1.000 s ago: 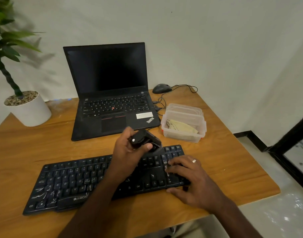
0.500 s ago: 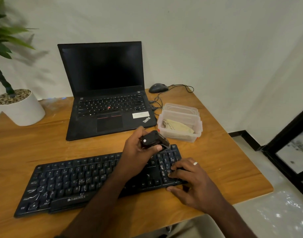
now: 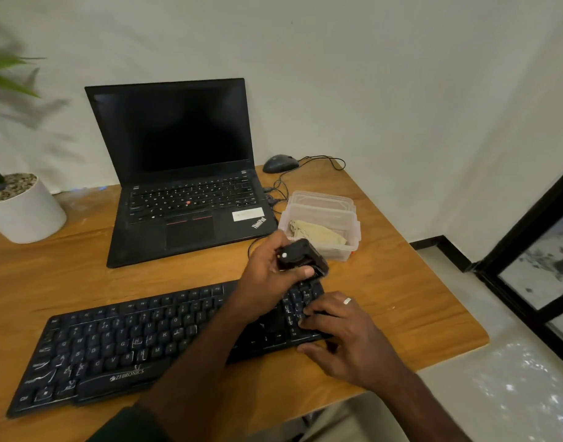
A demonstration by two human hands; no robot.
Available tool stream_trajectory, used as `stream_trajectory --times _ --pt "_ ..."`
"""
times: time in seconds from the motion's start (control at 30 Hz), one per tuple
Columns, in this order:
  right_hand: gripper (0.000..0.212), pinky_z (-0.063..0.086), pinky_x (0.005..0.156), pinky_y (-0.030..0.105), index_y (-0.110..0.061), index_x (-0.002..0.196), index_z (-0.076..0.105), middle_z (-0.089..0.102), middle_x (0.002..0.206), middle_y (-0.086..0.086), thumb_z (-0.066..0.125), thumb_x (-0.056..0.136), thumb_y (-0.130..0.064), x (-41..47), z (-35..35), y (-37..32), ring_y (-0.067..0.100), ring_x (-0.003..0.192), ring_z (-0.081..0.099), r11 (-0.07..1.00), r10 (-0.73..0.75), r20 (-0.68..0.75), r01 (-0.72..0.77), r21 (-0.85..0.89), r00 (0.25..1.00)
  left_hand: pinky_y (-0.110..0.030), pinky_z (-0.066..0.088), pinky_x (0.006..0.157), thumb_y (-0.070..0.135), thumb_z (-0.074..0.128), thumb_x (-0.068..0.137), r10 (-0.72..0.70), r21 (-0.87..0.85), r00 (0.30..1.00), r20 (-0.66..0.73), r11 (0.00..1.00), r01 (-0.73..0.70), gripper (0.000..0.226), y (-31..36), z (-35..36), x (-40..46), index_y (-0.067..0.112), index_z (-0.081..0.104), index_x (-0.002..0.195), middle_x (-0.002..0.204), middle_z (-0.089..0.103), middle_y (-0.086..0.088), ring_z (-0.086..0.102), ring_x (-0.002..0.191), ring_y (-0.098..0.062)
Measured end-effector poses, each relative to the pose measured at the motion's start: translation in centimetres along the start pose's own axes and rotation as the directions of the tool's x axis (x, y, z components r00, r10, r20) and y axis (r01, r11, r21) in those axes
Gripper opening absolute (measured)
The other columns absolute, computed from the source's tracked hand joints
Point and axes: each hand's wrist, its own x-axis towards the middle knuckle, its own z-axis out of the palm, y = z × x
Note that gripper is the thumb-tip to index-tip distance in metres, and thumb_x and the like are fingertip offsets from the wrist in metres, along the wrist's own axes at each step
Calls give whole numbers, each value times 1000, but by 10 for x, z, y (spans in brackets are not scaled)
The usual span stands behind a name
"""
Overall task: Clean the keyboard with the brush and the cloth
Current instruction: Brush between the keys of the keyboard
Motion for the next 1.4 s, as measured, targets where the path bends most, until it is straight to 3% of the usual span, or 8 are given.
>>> stream_trajectory --times 0.1,0.2,0.43,0.73,0.9,1.1,1.3,1.4 --pt "31 50 84 43 -20 106 74 65 112 -7 80 85 -43 -1 1 0 13 109 58 1000 -6 3 6 -4 1000 -46 59 73 -4 74 82 4 -22 991 -133 1000 -7 30 5 -17 -5 8 47 88 90 61 -18 64 88 -31" --pt "31 50 83 44 -22 105 74 66 112 -9 80 84 -43 0 1 0 15 107 59 999 -23 -8 22 -37 1000 -50 59 79 -3 73 81 -25 -2 995 -101 1000 25 34 13 -34 -16 -3 41 91 101 57 -32 65 99 -41" --pt "30 51 83 42 -18 102 75 67 109 -8 84 82 -39 0 1 -1 14 104 60 998 -32 -20 31 -51 999 -38 55 70 -5 75 81 -39 101 996 84 994 31 28 3 -11 -15 7 51 91 85 64 -2 67 84 -22" --pt "32 51 85 42 -19 102 75 68 111 -9 83 82 -44 1 0 4 11 107 60 999 38 -60 -39 -29 998 -51 60 81 -5 69 85 -51 -75 987 -150 996 40 27 9 -20 -12 3 45 95 104 69 -9 71 101 -27" --pt "33 51 84 42 -20 101 75 68 110 -10 84 80 -43 3 0 4 12 107 60 999 42 -48 -44 -30 998 -48 61 81 0 74 82 -147 70 989 -28 986 149 31 14 -52 -28 2 46 94 101 71 -12 72 98 -25" --pt "33 52 85 39 -16 100 77 70 109 -9 86 78 -39 2 -2 2 11 105 61 999 42 -77 -41 10 996 -33 54 72 -4 75 81 -9 78 999 31 997 7 30 0 -3 -13 6 49 90 83 62 9 64 83 -13" --pt "27 53 93 32 -12 100 77 70 118 -7 88 76 -15 -11 -12 1 10 114 62 992 81 -112 -69 107 990 -50 60 82 -3 72 83 -17 -21 990 -143 1000 14 27 7 -10 -10 9 49 91 99 67 -12 68 98 -28" --pt "24 52 93 28 -11 96 78 71 116 -6 88 75 -12 -11 -12 1 9 113 63 989 97 -120 -82 120 988 -44 61 79 -4 72 83 -80 -24 995 -56 997 78 28 11 -31 -17 7 46 90 103 69 -13 70 100 -27"
